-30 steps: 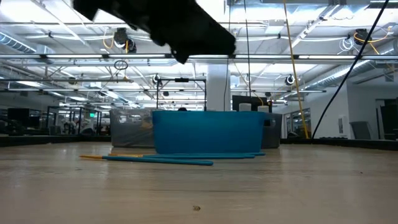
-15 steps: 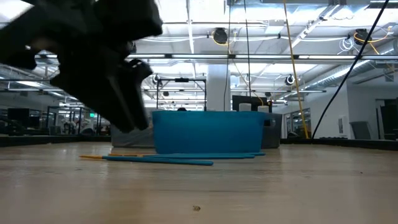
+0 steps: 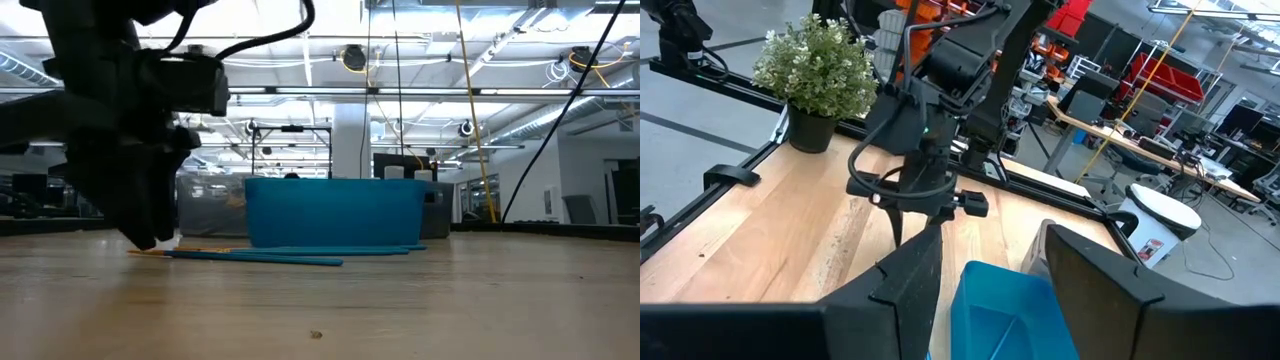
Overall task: Pick & Place Paint Supplies
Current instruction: Put the blue paint brush into the blue bin
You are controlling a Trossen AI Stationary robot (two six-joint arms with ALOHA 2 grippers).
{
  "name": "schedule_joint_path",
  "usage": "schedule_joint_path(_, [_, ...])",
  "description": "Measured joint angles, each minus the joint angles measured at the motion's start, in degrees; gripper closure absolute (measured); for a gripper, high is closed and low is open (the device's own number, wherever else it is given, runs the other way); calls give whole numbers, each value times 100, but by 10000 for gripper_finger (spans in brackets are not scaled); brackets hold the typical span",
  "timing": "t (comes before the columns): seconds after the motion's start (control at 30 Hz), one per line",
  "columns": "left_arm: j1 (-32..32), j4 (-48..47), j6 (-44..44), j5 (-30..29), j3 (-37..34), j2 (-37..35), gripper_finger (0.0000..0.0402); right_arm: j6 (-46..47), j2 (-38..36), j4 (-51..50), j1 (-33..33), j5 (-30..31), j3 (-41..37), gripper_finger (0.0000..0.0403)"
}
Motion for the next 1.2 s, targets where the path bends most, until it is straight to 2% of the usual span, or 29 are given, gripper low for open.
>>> schedule_joint_path(0.47, [26, 302, 95, 305, -353, -35, 288, 1, 0, -2, 0, 0, -2, 232])
schedule_joint_path(0.6, [32, 295, 134, 513, -356, -29, 318, 2, 0, 0, 0, 0, -2, 232])
schedule_joint_path(0.83, [32, 293, 31, 642, -364, -17, 393, 14, 0, 0, 0, 0, -2, 232])
schedule_joint_path(1.0, [37, 285, -175, 691, -364, -13, 381, 107, 0, -27, 0, 0, -2, 232])
schedule_joint_path(1.2, [30, 367, -102, 779, -370, -7, 395, 107, 0, -42, 0, -2, -2, 232])
